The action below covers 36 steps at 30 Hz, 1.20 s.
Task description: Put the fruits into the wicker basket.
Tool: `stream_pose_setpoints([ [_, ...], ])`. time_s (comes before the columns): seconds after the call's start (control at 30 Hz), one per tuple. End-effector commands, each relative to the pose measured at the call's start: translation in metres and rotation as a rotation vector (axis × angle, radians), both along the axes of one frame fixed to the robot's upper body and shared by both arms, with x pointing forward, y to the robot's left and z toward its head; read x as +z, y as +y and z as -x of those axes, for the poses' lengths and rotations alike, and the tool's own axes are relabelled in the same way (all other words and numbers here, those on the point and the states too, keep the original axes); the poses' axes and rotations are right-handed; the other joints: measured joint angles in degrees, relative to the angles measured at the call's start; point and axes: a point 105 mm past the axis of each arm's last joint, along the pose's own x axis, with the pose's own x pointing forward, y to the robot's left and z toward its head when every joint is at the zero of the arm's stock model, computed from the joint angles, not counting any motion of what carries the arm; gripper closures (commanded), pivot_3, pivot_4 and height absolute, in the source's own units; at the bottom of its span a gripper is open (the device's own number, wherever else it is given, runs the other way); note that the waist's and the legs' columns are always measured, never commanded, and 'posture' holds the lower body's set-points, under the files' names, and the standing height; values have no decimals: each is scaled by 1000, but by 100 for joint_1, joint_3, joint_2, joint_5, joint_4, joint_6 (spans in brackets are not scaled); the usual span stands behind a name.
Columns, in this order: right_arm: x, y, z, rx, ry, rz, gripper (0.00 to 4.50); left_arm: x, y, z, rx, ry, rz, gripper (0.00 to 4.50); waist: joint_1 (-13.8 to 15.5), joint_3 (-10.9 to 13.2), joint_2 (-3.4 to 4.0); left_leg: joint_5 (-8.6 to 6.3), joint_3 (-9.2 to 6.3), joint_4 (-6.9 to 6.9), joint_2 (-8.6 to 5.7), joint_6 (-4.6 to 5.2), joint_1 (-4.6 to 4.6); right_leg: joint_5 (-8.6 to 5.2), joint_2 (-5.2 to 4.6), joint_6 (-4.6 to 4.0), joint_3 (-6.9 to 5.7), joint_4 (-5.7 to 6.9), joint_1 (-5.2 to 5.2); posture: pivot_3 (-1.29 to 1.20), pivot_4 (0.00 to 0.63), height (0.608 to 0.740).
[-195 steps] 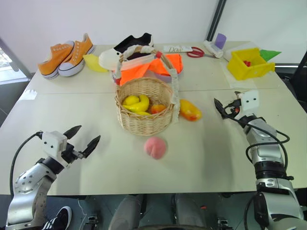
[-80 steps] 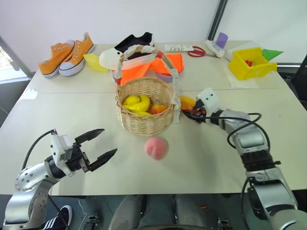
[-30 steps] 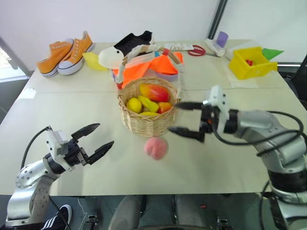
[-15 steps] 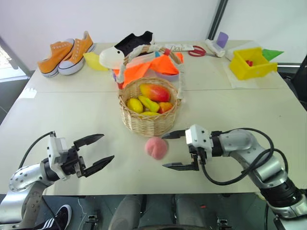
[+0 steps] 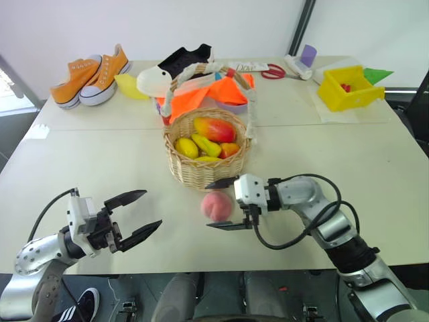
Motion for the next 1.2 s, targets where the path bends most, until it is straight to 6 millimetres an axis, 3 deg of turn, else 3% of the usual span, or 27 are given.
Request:
stream_pose_setpoints([
  [0.03,-2,1,-6,-4,-44,30,18,7,-3,1,-6,-40,-1,0,-4,0,1,0,0,0,0,0,0,1,0,3,0,0,0,0,150,740],
  [0.1,-6,2,-7,-5,-29,33,18,7,-4,1,-5,-40,0,0,-3,-1,0,0,0,0,1,0,3,4,1,8,0,1,2,0,150,740],
  [0.27,-6,2,-8,-16,-7,22,1311,7,-3,1,-4,-40,1,0,-7,-1,0,0,0,0,1,0,4,4,3,8,1,1,3,0,150,740],
  [0.3,-5,0,-8,-13,-14,30,1351,7,-3,1,-4,-40,0,0,-7,-1,0,0,0,0,1,0,5,5,3,8,2,2,3,0,150,740],
  [0.5,13,-11,-2,-4,-17,4,1351,8,-3,-1,4,-43,11,0,17,-1,1,0,0,0,0,-1,5,4,1,8,3,2,4,0,150,740],
  [0.7,76,-24,6,-33,107,-232,1351,36,11,-18,128,-102,161,0,-1,-1,-1,0,-2,1,1,-1,5,3,0,5,2,6,4,0,150,740],
  [0.83,117,-19,-2,-52,131,-365,1351,43,12,-26,150,-132,170,0,-26,-1,1,0,1,0,4,0,5,2,2,2,6,7,2,0,150,740],
  [0.9,135,-13,-15,-104,87,-438,1351,45,15,-32,171,-156,158,0,-10,-1,1,1,0,0,4,0,5,3,2,3,5,7,1,0,150,740],
  [1.0,145,1,-35,-177,-30,-437,1351,46,17,-39,197,-181,152,0,-5,-2,0,1,0,0,4,-2,5,6,4,6,4,9,-2,0,150,740],
  [1.13,143,22,-61,-280,-141,-425,1351,41,10,-39,173,-176,134,0,-13,-3,-1,5,2,0,-2,3,5,10,3,12,5,6,0,0,150,740],
  [1.2,142,25,-66,-303,-160,-433,346,39,7,-36,161,-171,126,0,-15,-3,0,8,2,-2,-1,2,5,11,5,13,6,13,-5,0,150,740],
])
